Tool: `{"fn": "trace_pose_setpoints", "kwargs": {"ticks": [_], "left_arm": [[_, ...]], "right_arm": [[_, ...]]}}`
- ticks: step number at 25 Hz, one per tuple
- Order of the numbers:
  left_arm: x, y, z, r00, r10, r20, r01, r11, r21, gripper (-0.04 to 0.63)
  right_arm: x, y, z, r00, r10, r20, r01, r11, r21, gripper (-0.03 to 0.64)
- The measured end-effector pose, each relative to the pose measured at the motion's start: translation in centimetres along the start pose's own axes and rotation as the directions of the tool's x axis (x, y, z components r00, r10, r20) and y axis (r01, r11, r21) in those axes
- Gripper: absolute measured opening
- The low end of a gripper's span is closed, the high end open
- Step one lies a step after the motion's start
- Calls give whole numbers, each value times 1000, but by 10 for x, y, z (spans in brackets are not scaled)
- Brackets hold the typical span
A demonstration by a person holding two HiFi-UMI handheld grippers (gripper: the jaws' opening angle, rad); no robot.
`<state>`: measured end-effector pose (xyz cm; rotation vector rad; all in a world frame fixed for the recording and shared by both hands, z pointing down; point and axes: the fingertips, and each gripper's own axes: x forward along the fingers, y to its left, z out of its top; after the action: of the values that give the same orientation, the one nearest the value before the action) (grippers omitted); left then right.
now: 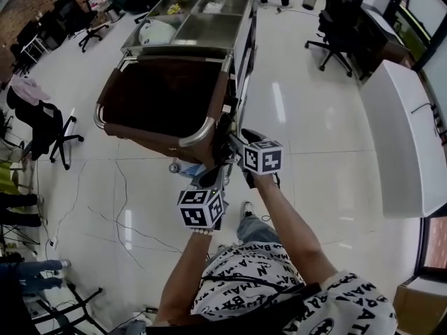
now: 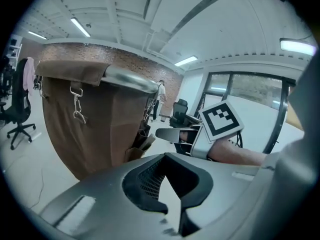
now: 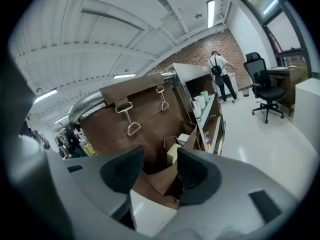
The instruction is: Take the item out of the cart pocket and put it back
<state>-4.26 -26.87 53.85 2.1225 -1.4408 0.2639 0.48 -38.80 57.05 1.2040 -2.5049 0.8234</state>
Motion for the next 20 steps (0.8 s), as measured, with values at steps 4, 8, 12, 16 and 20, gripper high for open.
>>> {"fn": "trace_pose_setpoints", "kwargs": {"ticks": [4, 8, 12, 16, 20], "left_arm": [[15, 9, -2, 1000, 19, -20, -20, 1000, -12, 0], [23, 15, -5, 999, 31, -41, -32, 999, -28, 0], [30, 18, -9, 998, 38, -52, -40, 998, -48, 0], [33, 21, -10, 998, 47, -50, -50, 997, -60, 0], [31, 22, -10, 998, 52, -45, -55, 996, -69, 0]], "right_arm": [[32, -12, -6, 998, -14, -53, 14, 1000, 3, 222], [50, -17, -13, 995, -34, -99, 30, 999, -39, 215], [61, -24, -16, 990, -55, -129, 46, 996, -74, 189], [65, -26, -16, 989, -43, -138, 34, 997, -70, 150], [57, -24, -5, 994, -29, -105, 22, 998, -61, 138]]}}
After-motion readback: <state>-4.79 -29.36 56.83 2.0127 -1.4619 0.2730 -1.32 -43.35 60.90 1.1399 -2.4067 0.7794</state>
